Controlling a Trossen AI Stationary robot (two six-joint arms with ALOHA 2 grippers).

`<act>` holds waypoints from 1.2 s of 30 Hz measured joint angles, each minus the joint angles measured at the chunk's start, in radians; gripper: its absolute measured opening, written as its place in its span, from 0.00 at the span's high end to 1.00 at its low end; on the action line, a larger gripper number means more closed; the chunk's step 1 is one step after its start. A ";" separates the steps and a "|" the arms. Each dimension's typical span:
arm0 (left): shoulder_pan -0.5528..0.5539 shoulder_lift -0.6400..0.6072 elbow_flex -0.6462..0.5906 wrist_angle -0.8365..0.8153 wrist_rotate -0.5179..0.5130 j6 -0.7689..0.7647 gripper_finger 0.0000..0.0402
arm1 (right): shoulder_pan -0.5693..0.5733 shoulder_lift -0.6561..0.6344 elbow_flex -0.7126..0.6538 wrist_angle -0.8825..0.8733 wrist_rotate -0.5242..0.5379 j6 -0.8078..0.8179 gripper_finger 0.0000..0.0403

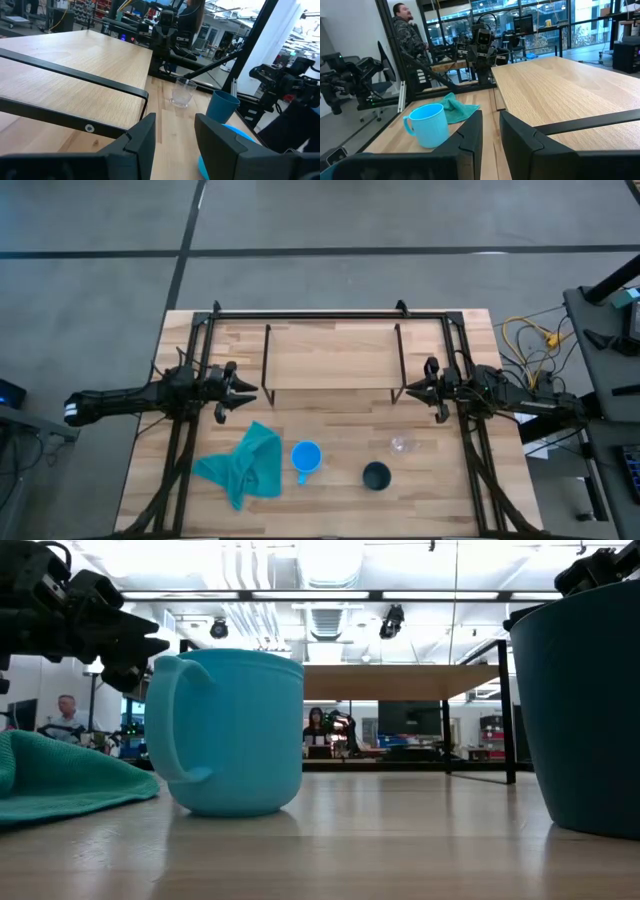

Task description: Stack small to large cups/mugs on shelf

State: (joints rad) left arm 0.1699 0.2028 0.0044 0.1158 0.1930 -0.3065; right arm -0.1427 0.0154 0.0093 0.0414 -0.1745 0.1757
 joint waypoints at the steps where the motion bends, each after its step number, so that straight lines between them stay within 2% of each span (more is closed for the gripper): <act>1: 0.000 0.000 0.000 0.000 0.000 0.000 0.69 | 0.000 0.000 0.000 0.000 0.000 0.000 0.85; 24: 0.000 0.000 0.000 0.000 0.000 0.000 0.69 | 0.000 0.000 0.000 0.000 0.001 0.008 0.85; 30: 0.000 0.000 0.000 0.000 0.000 0.000 0.69 | 0.000 0.000 0.000 0.000 0.001 0.172 0.85; 36: 0.000 0.000 0.000 0.002 -0.006 0.026 0.69 | 0.000 0.000 0.000 0.009 0.002 0.188 0.85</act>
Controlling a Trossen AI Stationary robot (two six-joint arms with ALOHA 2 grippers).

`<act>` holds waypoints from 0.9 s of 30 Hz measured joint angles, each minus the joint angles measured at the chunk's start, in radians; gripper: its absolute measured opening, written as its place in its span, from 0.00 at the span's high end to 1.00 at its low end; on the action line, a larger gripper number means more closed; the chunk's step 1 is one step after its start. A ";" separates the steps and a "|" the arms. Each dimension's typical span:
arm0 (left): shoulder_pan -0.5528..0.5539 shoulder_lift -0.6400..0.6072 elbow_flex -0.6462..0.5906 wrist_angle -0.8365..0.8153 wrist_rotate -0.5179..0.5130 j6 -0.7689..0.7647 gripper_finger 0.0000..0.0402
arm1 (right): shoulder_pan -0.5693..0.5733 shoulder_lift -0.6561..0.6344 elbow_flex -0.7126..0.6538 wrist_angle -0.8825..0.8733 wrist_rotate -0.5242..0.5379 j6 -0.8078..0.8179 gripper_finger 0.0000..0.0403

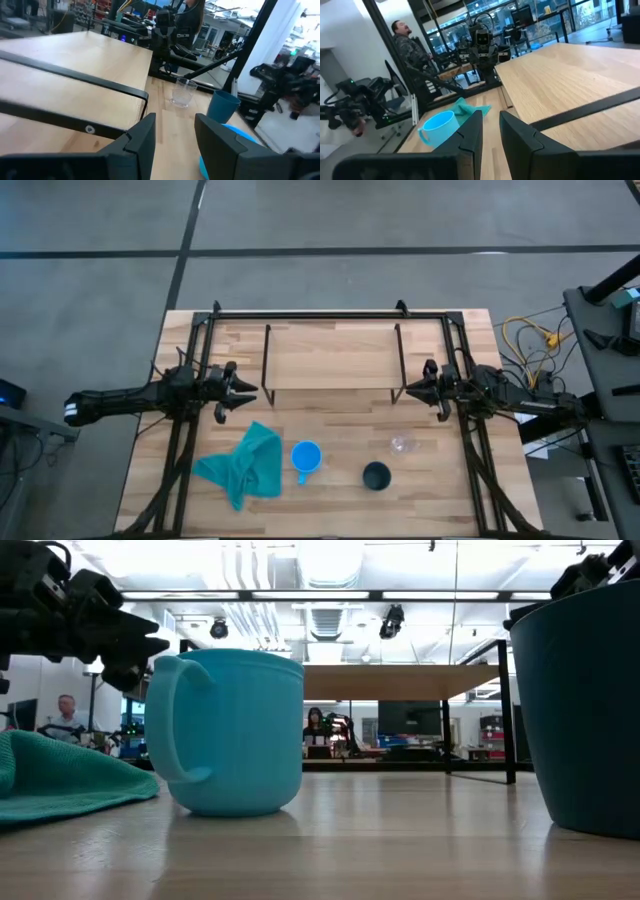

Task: Stack small to large cups/mugs on shelf
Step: Put the transparent mug on the shelf

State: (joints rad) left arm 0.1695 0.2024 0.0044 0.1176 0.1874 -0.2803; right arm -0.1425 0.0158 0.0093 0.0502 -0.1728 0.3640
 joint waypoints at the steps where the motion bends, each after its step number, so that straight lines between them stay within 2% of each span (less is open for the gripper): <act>1: -0.001 0.000 0.000 0.002 -0.019 0.047 0.69 | 0.000 0.000 0.000 0.008 0.001 0.007 0.85; 4: 0.000 0.000 0.000 0.054 -0.100 0.148 0.69 | 0.000 0.000 0.000 0.087 0.027 0.056 0.85; 9: 0.000 0.005 0.032 0.262 -0.117 0.010 0.69 | 0.000 0.000 0.000 0.383 0.070 0.107 0.85; 13: 0.000 0.008 0.152 0.223 -0.090 -0.033 0.69 | 0.000 0.000 0.012 0.539 0.070 0.092 0.85; 15: 0.000 0.031 0.239 0.114 -0.037 -0.032 0.69 | 0.000 0.001 0.046 0.488 0.070 0.090 0.85; 17: 0.000 0.071 0.346 -0.084 0.017 -0.041 0.69 | 0.000 0.016 0.102 0.392 0.070 0.070 0.85; 19: 0.000 0.138 0.473 -0.278 0.025 -0.086 0.69 | 0.000 0.044 0.171 0.282 0.070 0.040 0.85; 21: 0.000 0.218 0.590 -0.396 0.025 -0.110 0.69 | 0.000 0.090 0.254 0.199 0.070 0.016 0.85; 23: 0.000 0.292 0.686 -0.425 0.030 -0.087 0.69 | 0.000 0.147 0.337 0.137 0.069 -0.014 0.85; 27: -0.001 0.416 0.849 -0.293 0.060 0.044 0.69 | 0.000 0.266 0.514 0.040 0.050 -0.089 0.85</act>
State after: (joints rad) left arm 0.1688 0.6181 0.8537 -0.1752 0.2476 -0.2358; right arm -0.1425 0.2816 0.5229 0.0903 -0.1231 0.2751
